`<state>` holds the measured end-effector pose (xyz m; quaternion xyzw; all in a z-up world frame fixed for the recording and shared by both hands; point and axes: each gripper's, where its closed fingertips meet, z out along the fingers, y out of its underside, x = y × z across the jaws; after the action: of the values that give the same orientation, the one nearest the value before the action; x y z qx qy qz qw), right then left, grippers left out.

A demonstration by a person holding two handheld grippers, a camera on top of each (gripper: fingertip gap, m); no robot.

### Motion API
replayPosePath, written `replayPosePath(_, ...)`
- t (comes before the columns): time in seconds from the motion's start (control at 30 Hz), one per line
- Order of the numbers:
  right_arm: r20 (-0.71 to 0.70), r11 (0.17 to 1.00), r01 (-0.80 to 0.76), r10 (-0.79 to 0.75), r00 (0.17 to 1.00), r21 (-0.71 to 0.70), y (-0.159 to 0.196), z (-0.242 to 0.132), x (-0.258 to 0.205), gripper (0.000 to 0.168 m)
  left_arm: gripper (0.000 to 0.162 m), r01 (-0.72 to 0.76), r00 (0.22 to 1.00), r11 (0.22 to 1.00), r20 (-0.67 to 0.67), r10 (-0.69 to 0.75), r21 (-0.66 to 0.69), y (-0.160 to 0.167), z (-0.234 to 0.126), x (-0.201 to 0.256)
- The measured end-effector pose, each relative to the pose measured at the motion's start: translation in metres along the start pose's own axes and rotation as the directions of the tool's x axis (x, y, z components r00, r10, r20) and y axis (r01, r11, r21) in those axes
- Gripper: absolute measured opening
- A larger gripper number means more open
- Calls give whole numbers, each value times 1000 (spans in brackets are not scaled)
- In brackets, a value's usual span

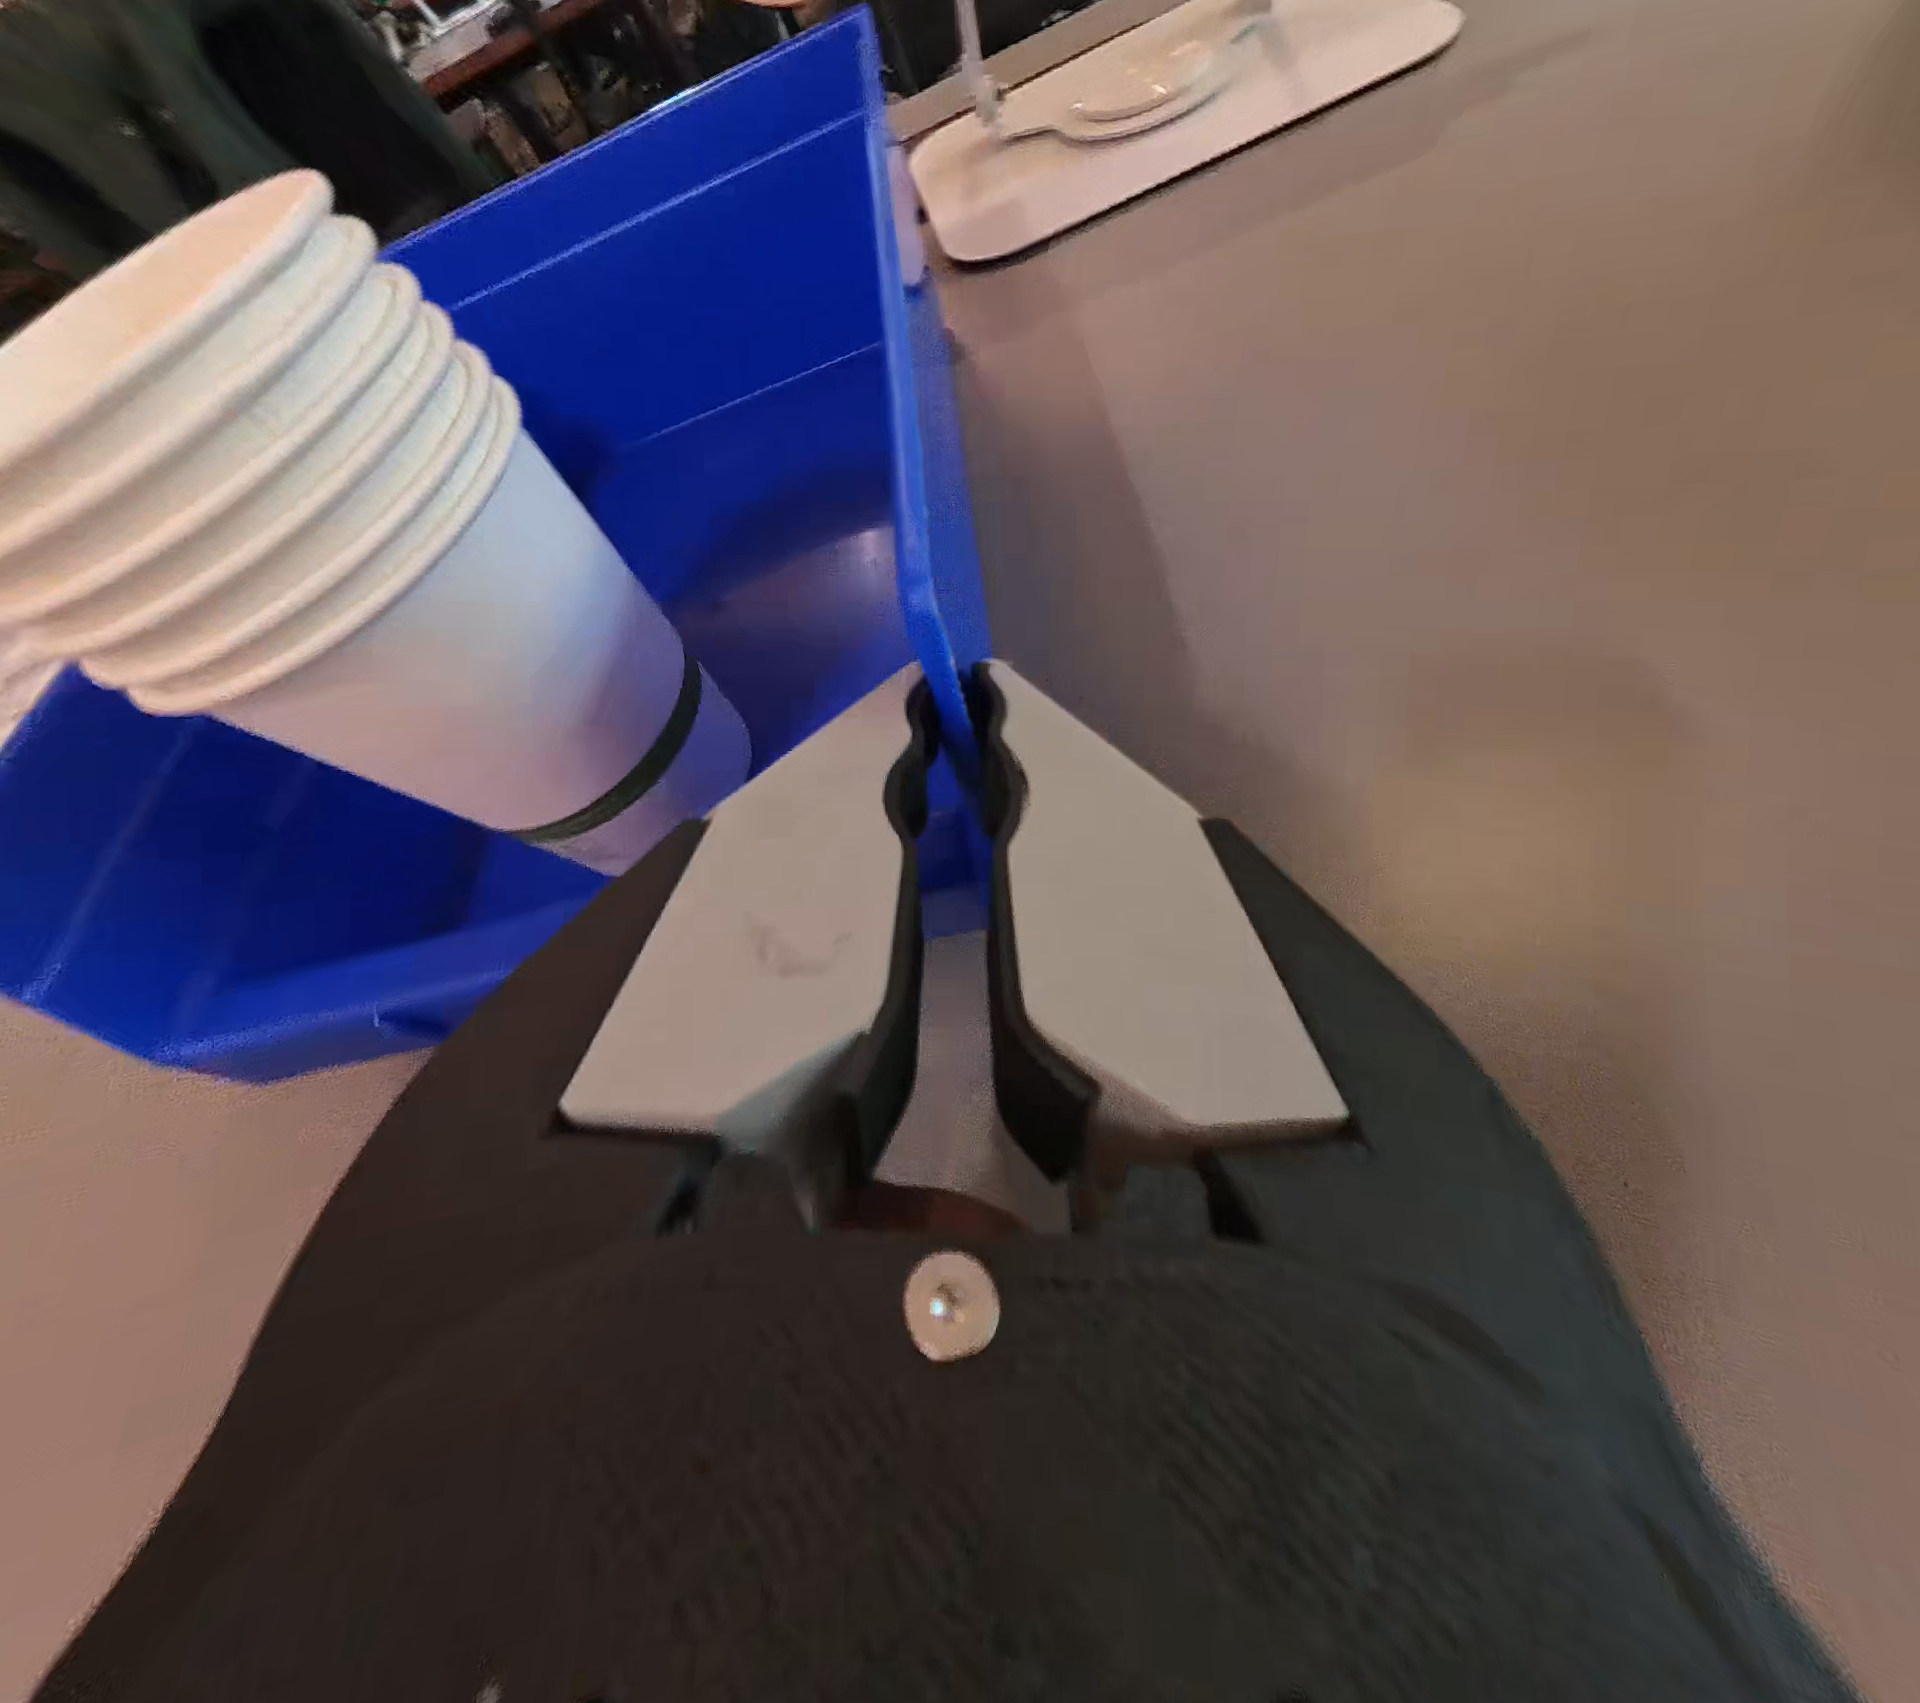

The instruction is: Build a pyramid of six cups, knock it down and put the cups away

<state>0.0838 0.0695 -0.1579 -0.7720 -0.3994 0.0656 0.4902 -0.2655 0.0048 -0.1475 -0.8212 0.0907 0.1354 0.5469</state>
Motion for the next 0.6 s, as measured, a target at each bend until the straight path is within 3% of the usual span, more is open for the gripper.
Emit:
replayPosePath(0.07,-97,995,66,-74,993,-78,11,3,16,21,0,109,994,994,-30,-109,10,4,0,-10)
replayPosePath(0.13,-90,995,37,-45,995,-88,15,0,19,19,0,194,980,981,-55,-193,1,10,-4,-23)
replayPosePath(0.37,-157,992,-65,48,986,-105,32,-18,35,9,2,256,966,967,16,-256,18,22,-20,-44)
replayPosePath(0.47,-151,990,-103,87,985,-99,36,-20,36,8,0,284,959,959,-3,-284,11,15,-15,-28)
replayPosePath(0.6,-120,993,-98,89,989,-67,30,-15,30,12,4,201,979,979,-25,-201,12,-1,-6,3)
